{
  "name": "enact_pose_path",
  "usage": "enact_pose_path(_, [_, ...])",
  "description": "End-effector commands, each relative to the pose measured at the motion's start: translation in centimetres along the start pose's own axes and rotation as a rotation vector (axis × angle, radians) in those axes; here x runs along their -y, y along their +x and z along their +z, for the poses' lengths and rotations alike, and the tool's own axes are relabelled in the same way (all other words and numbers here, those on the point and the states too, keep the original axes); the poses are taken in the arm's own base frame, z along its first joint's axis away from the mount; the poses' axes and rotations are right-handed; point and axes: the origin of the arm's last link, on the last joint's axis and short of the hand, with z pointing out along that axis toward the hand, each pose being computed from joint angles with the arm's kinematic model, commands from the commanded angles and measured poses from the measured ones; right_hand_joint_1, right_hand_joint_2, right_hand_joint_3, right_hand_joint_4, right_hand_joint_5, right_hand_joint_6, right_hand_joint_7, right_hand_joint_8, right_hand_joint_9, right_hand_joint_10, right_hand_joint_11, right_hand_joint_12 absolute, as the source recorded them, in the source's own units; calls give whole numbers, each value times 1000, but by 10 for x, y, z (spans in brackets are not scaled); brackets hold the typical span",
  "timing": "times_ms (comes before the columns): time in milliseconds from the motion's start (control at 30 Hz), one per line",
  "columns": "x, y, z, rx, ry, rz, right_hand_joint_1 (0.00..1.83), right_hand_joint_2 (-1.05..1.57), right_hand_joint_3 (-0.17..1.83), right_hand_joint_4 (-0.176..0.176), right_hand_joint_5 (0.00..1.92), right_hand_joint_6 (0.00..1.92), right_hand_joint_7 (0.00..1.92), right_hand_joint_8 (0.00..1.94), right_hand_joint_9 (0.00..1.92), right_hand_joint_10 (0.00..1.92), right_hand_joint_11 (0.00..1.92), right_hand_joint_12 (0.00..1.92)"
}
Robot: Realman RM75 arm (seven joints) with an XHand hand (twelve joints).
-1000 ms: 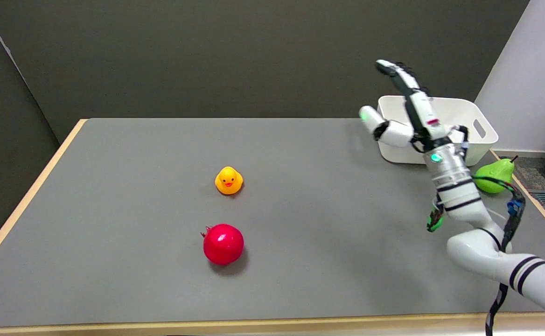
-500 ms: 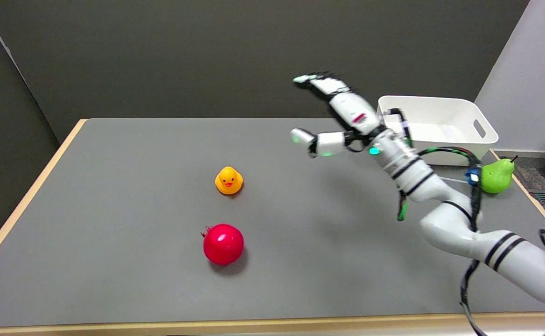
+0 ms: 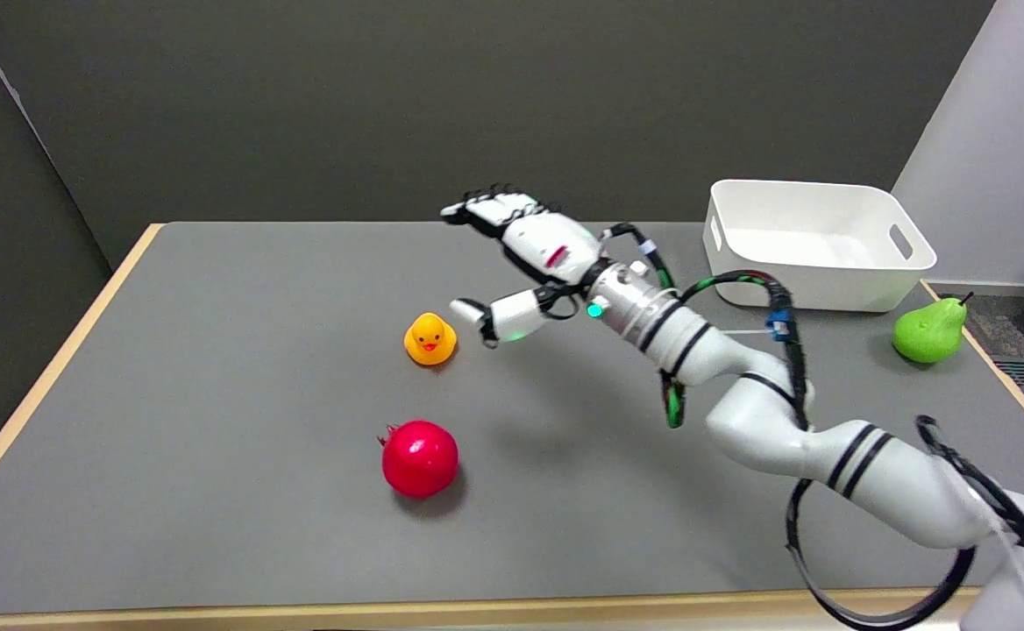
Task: Pick up the yellow duck.
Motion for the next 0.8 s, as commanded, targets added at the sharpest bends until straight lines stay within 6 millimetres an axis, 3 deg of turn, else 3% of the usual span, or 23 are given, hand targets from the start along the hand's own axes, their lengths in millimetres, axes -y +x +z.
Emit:
enact_pose_path(33, [35,-40,45,132,30,-33,512,636,804,-67,169,349,206,305,5,643,-1,659])
enact_pose_path(167, [24,-49,53,161,-7,-38,493,584,937,-69,139,431,190,421,16,682,-1,758])
enact_pose_path(333, [8,-60,58,195,-63,-47,516,586,936,-72,141,433,200,428,52,703,-1,882])
enact_pose_path(400, [14,-62,60,194,-49,-31,519,587,939,-73,142,434,200,429,54,703,-1,896])
enact_pose_path(433, [87,-56,70,144,123,122,522,588,941,-73,142,435,200,430,54,704,-1,908])
enact_pose_path(467, [43,-62,66,175,17,32,523,588,941,-74,142,436,199,430,55,704,-1,914])
enact_pose_path(500, [14,-65,60,199,-54,-25,524,588,942,-74,142,436,199,431,56,705,-1,918])
enact_pose_path(800, [12,-83,54,234,-73,-3,530,588,940,-73,141,435,200,432,74,713,-1,940])
